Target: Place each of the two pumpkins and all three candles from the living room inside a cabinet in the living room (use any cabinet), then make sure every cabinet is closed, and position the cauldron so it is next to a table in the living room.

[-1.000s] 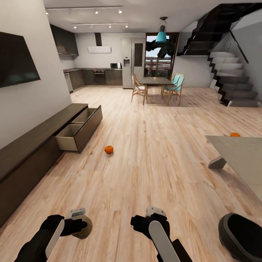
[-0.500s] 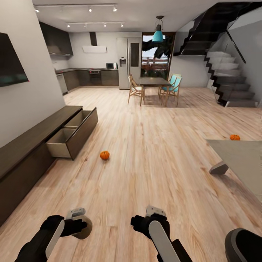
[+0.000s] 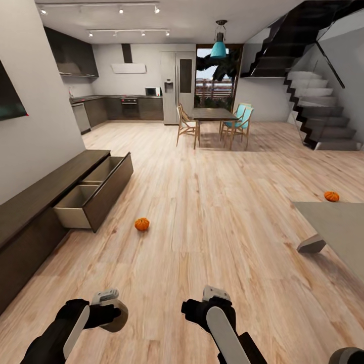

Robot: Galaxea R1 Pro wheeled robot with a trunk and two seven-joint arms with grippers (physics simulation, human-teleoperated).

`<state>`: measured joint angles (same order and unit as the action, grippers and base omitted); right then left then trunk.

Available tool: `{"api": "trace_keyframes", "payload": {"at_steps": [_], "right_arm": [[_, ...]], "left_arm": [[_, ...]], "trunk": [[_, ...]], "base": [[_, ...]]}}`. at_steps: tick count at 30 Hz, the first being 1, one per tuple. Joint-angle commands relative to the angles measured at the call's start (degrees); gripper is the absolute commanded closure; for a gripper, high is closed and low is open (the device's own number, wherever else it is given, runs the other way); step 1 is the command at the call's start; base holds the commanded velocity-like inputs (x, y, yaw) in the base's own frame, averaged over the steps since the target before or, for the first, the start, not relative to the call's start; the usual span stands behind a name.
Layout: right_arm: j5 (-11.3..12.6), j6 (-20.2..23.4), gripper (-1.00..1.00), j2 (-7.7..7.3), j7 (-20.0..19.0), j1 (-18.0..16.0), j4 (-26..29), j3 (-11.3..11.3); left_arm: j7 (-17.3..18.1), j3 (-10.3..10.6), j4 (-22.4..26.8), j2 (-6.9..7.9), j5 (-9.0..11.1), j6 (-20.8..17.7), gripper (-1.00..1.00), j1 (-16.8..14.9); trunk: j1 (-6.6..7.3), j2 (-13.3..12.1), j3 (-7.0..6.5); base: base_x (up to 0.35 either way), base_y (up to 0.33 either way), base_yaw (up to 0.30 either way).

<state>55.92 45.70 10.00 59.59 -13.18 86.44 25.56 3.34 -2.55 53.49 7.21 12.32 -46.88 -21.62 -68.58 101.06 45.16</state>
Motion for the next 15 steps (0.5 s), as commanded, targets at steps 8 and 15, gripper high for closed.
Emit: {"api": "trace_keyframes", "payload": {"at_steps": [8, 15], "right_arm": [[0.0, 0.0, -1.0, 0.0, 0.0, 0.0, 0.0, 0.0], [-0.1, -0.9, -1.0, 0.0, 0.0, 0.0, -1.9, -0.1]], "left_arm": [[0.0, 0.1, 0.0, 0.0, 0.1, 0.0, 1.0, 0.0], [0.0, 0.1, -0.1, 0.0, 0.1, 0.0, 1.0, 0.0]], "trunk": [[0.0, 0.0, 0.0], [0.0, 0.0, 0.0]], "base": [[0.33, 0.0, 0.0], [0.33, 0.0, 0.0]]}}
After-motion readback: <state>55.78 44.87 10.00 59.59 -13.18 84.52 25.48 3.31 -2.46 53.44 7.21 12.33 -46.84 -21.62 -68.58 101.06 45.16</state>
